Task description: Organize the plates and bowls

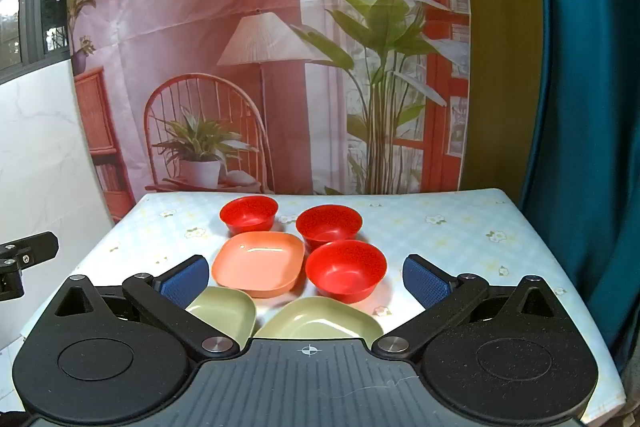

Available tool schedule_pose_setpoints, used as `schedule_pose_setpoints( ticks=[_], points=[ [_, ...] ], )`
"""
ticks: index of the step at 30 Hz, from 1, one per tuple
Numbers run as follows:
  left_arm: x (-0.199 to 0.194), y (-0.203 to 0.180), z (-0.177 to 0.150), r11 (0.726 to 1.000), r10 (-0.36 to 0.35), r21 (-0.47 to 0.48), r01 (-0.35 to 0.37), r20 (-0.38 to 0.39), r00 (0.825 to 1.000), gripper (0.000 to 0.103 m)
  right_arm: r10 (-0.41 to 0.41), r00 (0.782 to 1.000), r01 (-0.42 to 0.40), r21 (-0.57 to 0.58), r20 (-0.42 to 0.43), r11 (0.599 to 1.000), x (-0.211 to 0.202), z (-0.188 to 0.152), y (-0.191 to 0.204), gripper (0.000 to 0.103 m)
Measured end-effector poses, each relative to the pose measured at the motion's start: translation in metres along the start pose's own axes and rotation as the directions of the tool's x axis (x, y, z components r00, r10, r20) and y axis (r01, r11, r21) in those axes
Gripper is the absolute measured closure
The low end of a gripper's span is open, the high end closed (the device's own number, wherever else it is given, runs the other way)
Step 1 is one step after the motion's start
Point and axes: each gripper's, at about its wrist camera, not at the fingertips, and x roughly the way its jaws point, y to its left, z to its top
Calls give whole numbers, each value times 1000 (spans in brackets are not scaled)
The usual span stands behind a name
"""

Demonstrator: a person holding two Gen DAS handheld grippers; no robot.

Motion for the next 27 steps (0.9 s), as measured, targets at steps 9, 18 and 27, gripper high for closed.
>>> schedule_pose_setpoints(
  ticks=[9,18,27],
  points=[
    [2,1,0,1000,-8,-13,8,-12,1000,0,2,1000,-2,4,0,1000,1,-1,0,0],
    [2,0,-1,1000,-9,-14,9,-12,1000,0,1,1000,-1,4,2,1000,0,0,0,0],
    [3,-2,-5,1000,-10,-17,10,-13,1000,0,2,1000,-2,5,0,1000,0,0,0,0]
  ],
)
